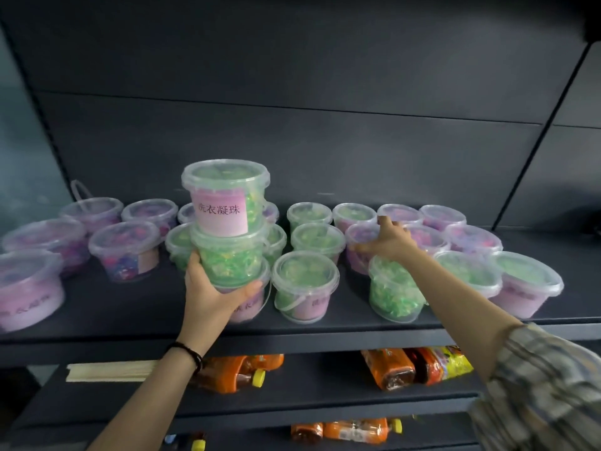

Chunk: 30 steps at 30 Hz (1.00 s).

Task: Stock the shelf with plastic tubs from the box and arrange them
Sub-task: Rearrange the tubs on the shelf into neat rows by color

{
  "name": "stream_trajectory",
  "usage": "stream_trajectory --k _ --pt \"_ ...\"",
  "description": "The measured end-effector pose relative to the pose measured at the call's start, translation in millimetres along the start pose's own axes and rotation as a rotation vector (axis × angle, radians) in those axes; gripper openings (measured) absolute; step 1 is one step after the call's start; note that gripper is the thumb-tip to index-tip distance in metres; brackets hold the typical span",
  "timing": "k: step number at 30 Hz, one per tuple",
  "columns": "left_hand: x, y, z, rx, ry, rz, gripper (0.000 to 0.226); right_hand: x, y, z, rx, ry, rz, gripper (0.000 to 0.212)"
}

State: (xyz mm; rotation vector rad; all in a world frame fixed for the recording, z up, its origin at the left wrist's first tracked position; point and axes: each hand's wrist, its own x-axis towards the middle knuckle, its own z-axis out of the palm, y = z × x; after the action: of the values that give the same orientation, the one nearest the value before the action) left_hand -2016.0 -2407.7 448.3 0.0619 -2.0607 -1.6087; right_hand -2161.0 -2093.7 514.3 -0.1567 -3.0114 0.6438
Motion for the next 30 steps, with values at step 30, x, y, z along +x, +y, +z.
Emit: stream_trajectory --k 30 --pt "2 18 -6 0.144 -0.037 -0.041 0.117 -111 -54 -53 0.434 0.12 -0.427 0.067"
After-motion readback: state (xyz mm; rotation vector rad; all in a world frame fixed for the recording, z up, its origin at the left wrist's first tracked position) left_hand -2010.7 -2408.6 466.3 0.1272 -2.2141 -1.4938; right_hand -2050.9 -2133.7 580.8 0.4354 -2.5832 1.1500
